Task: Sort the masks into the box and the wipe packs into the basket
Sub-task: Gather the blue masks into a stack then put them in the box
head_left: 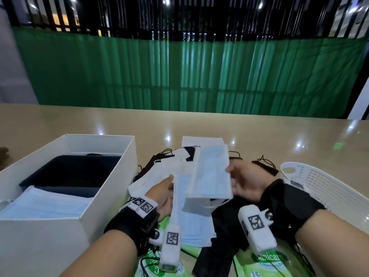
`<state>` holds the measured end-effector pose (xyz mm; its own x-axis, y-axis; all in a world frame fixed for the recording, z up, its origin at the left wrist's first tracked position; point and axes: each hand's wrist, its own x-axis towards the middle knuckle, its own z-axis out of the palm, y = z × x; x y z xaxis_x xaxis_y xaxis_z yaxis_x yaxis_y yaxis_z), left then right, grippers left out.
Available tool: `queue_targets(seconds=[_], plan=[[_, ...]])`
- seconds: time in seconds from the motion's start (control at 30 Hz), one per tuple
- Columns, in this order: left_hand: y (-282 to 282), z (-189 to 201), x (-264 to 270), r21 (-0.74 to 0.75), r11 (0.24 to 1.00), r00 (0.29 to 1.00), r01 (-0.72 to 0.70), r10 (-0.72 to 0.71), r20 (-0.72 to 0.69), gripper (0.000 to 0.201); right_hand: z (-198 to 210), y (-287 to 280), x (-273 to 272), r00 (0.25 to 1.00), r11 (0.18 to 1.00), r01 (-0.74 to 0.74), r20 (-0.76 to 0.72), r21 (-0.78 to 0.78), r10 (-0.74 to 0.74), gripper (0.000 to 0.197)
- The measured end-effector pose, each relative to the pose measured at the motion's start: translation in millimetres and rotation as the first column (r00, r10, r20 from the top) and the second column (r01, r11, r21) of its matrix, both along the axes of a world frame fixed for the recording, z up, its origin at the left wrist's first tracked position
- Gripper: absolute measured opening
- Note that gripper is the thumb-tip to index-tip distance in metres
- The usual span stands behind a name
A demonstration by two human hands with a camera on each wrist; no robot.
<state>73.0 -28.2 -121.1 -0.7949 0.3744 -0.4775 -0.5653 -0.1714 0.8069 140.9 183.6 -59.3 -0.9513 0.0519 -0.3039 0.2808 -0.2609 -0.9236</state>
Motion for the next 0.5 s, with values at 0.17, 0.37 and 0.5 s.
queue_targets(seconds=[0.17, 0.37, 0.5], plan=[[0, -1, 1, -0.045, 0.998, 0.998, 0.033, -0.036, -0.051, 0.052, -39, -20, -1, 0.903, 0.817, -0.386, 0.358, 0.429, 0.238, 0.014], [-2, -2, 0, -0.271, 0.939, 0.959, 0.213, -0.254, -0.126, 0.027, -25, -30, 0, 0.836, 0.663, -0.544, 0.396, 0.514, 0.379, 0.017], [-2, -1, -3, -0.287, 0.937, 0.956, 0.2, -0.252, -0.153, 0.027, -6, -13, -13, 0.95, 0.654, -0.303, 0.272, 0.693, 0.151, 0.019]])
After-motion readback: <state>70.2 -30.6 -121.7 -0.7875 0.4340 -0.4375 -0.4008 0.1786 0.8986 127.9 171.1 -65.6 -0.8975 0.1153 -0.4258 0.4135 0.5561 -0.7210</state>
